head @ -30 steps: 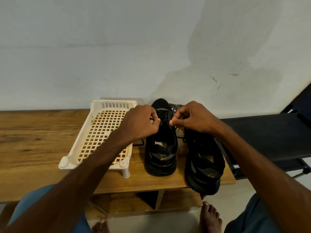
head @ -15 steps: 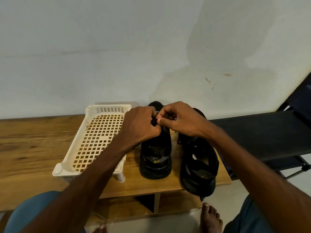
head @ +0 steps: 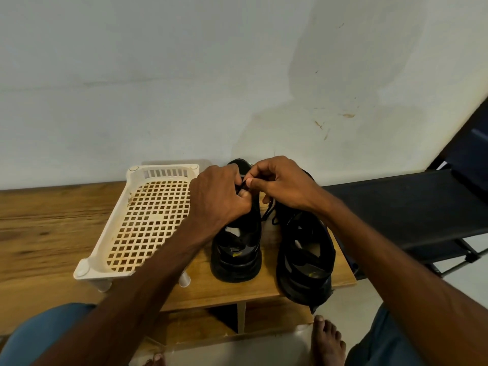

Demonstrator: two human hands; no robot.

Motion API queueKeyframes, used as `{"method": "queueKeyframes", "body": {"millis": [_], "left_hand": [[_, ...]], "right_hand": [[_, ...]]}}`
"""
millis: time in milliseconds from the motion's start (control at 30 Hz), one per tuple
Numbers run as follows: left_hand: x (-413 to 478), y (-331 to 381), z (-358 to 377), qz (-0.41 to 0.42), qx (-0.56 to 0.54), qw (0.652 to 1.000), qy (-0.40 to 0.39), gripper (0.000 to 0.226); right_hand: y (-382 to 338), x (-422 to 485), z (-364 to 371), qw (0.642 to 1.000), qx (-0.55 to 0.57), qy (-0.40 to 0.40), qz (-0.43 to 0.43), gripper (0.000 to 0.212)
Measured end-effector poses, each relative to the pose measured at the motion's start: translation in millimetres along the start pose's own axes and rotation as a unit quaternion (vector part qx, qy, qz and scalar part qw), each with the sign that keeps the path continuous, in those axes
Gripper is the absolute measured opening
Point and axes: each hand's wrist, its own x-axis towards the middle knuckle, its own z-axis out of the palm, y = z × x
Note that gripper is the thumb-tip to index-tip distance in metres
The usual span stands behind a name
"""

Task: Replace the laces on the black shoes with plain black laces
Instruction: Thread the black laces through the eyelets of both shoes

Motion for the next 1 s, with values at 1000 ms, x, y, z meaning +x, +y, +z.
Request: {"method": "queueKeyframes", "body": {"millis": [1000], "left_hand": [[-8,-12,-7,-0.008,-0.077,0.997,0.012,0.011]], "right_hand": [[4,8,9,0.999,0.035,0.007,0.01,0.016]]}}
